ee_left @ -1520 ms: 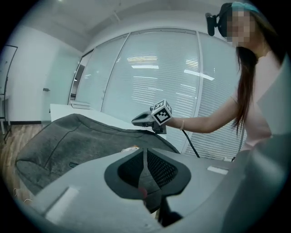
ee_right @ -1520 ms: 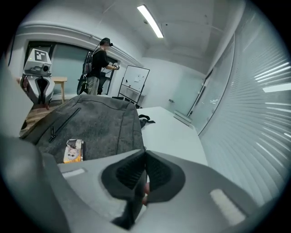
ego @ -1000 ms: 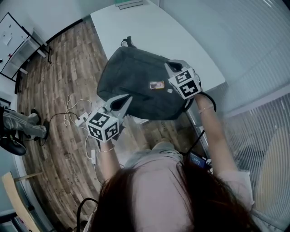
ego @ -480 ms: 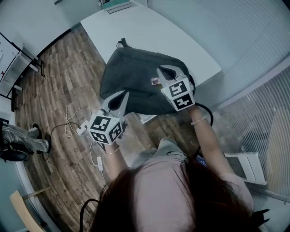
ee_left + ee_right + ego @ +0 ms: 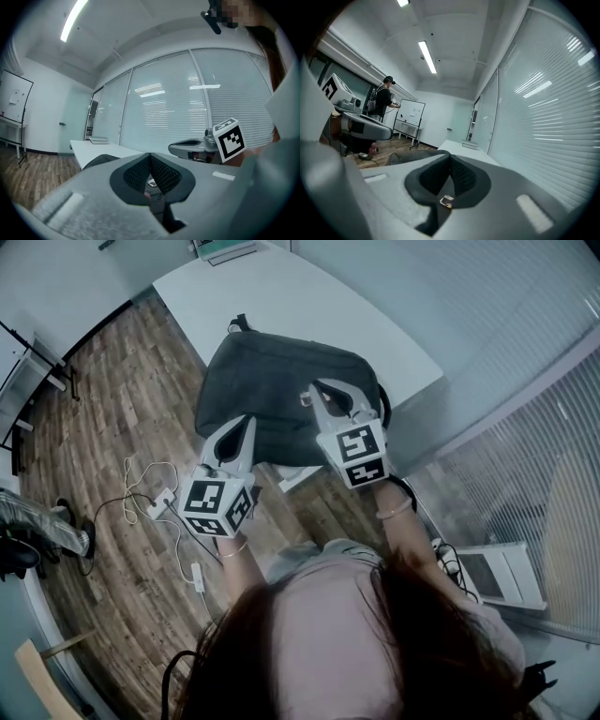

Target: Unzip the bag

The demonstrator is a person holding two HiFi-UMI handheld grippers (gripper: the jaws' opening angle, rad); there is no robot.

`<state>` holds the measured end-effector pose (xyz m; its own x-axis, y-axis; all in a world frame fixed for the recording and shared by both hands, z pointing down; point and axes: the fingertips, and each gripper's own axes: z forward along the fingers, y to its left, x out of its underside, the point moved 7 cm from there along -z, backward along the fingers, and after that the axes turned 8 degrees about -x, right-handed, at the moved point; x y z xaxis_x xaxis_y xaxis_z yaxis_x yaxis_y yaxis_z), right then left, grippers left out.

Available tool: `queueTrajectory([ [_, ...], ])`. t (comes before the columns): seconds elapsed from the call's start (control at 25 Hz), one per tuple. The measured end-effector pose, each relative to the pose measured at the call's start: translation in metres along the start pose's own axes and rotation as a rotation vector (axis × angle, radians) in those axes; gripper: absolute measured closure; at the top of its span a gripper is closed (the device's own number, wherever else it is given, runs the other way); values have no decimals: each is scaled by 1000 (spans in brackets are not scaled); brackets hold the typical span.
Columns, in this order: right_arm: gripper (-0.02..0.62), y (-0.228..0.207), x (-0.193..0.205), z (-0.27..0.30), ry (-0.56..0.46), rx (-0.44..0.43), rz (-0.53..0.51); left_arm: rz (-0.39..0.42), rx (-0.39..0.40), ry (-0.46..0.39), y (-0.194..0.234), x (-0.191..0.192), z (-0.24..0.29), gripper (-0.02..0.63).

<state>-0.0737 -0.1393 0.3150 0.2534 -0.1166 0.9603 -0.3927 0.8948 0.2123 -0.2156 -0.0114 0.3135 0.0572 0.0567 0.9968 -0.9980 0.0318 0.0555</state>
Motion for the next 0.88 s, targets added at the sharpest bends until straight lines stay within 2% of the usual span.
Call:
queueTrajectory([
  [0.32,592,6,-9,-39,-56,5,-17,15,-47,-12,-33,-12,-10,597],
  [0.88,592,2,-2,-101,-140,-62,104,56,-134,-33,-89,-21,-36,595],
])
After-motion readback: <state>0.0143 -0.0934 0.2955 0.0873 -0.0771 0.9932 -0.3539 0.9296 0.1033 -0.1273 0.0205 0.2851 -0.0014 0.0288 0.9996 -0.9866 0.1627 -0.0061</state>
